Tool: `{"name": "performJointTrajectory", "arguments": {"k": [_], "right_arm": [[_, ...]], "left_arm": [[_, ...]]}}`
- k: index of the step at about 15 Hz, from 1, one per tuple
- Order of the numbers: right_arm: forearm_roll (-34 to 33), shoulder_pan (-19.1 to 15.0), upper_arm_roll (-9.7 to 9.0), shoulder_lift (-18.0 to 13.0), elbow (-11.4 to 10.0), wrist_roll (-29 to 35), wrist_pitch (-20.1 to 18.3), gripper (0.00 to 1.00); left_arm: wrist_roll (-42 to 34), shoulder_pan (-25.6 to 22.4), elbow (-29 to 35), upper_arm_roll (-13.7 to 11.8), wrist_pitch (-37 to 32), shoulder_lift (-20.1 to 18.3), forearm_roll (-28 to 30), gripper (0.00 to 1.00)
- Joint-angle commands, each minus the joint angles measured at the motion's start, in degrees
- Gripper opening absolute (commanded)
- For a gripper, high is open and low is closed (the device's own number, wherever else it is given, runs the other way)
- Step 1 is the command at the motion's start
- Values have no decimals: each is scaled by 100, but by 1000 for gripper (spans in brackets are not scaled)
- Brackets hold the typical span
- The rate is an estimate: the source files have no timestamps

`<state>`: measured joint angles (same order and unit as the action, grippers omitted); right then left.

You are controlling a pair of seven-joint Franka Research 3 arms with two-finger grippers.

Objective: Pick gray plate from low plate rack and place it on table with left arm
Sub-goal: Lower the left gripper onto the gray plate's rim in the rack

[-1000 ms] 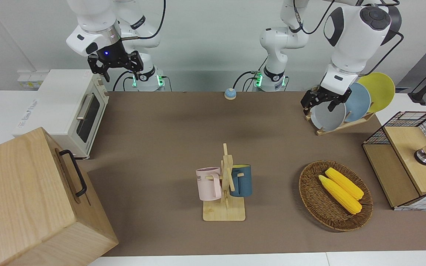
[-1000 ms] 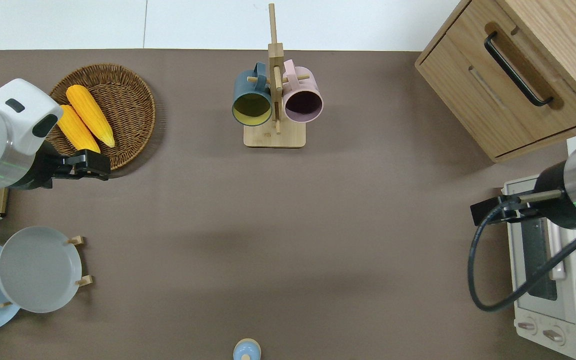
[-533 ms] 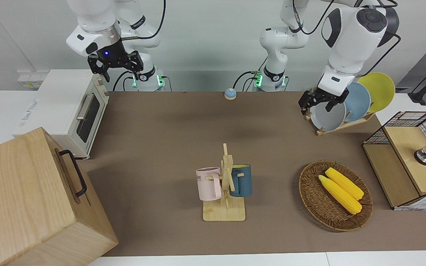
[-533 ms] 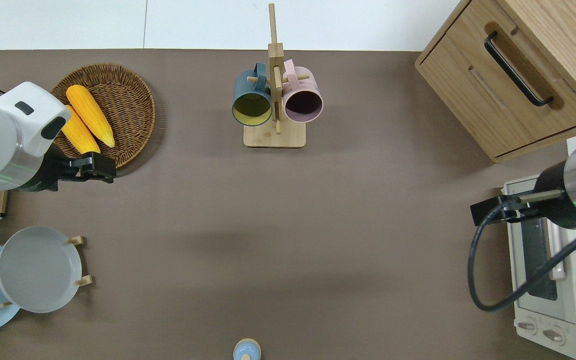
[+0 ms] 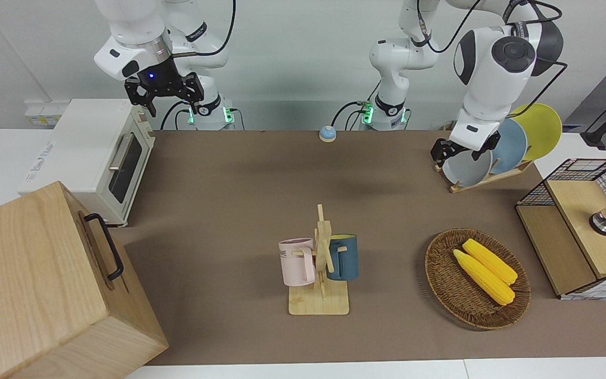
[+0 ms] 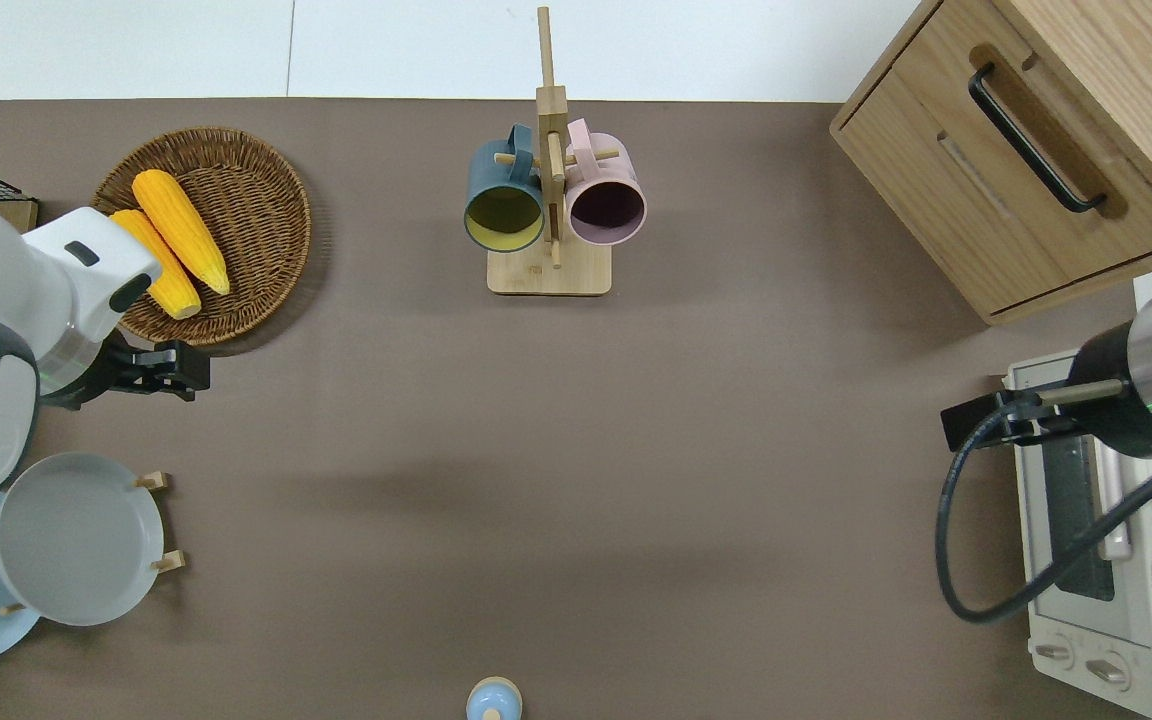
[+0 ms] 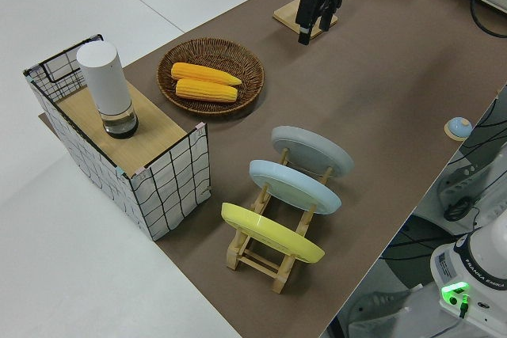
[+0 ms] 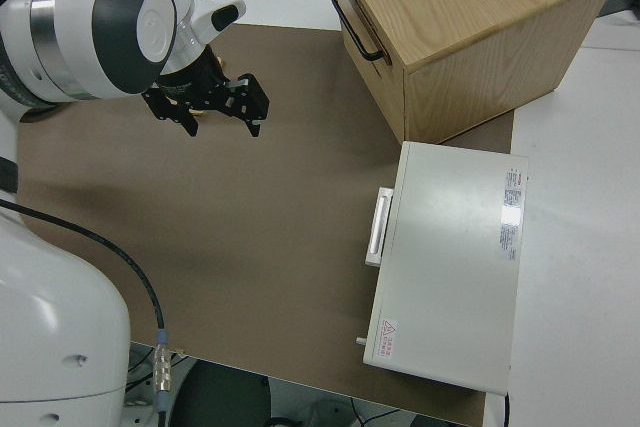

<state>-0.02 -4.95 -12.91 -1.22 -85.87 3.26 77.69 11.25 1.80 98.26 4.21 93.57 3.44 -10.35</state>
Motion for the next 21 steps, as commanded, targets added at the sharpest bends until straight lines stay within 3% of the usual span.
{"name": "performJointTrajectory", "arguments": {"k": [1,4,10,12,14,18,19,20,21], "right_arm": [[19,-85,-37,-27,35,-19,-87,990],[28,-85,-37,-27,35,-27,-87,987],[19,-85,-37,-27,35,-19,-87,990],[28,-76,-37,-27,35,-19,-87,987],[28,-76,-37,-27,35,-19,-87,990],[19,-76,-37,-27,35,-19,-87,987],[19,-76,-37,-27,35,-19,-87,987],[19,-85,-37,-27,35,-19,-87,990],[19,-85,-37,-27,35,-19,-87,990]], "left_arm": [[-307,-22,517,-77,-23,-229,-353,991],[-728,-188,913,-210,74,-466,-380,991],[-1116,-180,1739,-465,127,-879,-1188,991],[-1099,-180,2003,-491,31,-888,-1329,991],[-1117,-154,2109,-798,21,-827,-1364,991],[-1117,-136,2312,-992,74,-801,-1549,987],[-1108,-136,2321,-992,74,-792,-1549,937],[-1099,-136,2329,-992,74,-766,-1549,759],[-1090,-136,2329,-992,83,-731,-1531,519]]}}
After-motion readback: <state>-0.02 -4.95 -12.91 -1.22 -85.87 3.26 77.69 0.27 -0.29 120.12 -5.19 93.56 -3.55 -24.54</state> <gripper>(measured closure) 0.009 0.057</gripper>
